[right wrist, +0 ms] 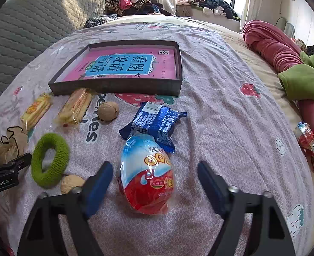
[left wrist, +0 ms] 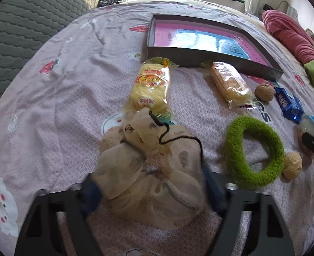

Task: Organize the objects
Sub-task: 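Grasp the mesh pouch with the left tool while the right tool grasps the chocolate egg, then carry the pouch and the egg with both tools over the pink tray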

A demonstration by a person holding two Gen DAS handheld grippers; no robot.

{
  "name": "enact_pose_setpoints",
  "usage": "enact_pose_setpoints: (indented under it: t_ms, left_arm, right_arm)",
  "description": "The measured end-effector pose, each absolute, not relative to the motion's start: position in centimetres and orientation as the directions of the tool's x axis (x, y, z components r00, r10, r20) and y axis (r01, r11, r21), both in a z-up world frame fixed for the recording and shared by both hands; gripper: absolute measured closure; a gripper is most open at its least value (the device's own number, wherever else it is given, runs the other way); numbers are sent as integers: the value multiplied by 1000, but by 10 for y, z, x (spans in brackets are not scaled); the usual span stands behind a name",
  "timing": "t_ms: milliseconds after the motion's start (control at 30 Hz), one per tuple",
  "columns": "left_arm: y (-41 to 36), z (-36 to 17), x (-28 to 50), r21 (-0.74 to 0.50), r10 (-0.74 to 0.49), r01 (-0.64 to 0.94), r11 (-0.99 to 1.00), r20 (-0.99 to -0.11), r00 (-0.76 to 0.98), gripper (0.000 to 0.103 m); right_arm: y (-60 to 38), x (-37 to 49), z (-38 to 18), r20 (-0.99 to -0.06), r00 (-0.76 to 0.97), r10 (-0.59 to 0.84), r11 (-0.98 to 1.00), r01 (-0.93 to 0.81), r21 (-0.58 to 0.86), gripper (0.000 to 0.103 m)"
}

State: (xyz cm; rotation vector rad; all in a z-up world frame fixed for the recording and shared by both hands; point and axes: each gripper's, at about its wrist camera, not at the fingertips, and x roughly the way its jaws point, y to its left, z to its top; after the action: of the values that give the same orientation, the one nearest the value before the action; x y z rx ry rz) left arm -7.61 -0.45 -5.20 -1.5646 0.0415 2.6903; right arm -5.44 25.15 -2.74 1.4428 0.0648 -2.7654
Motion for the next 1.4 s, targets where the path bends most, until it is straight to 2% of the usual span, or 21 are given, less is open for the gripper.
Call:
enact_pose_setpoints:
  t_ms: [133,167,267,367,533,900,1400]
  left_arm:
    - [-2,-48,-72,-3,27,-49,-999,-866,-500,52]
    - [-2,-47,-71,-10,33,-50,-999,-865,-500,60]
    - [-2,-44,-68,-19,45,-56,-998,-864,-501,73]
    - [-2,-41,-65,-27,54,-59,-998,-862,-504,82]
    - [-3,-27,-58,-64,91,-69,-996,-838,-537,86]
    - [6,-4,-47,-92,135,-102,-990,-799,-587,86]
    - [32,23,-34,-35,129,-157,-987,-755,-643,85]
  right_arm:
    - [249,-54,-29,-824,-566,-34,-998,64,-3,49]
    - [247,-53,-30,-825,-565,-31,-997,70,-10,49]
    - [242,-51,-29,-821,-570,-34,-996,85,-18,50]
    - [241,-47,-24,-814,-578,-63,-995,96,9,50]
    - [238,-36,-5,-787,-611,-79,-994,110,14,50]
    - [224,-21,26,-730,-672,-121,-989,144,31,50]
    - [220,-14,48,-680,-719,-145,-988,146,57,50]
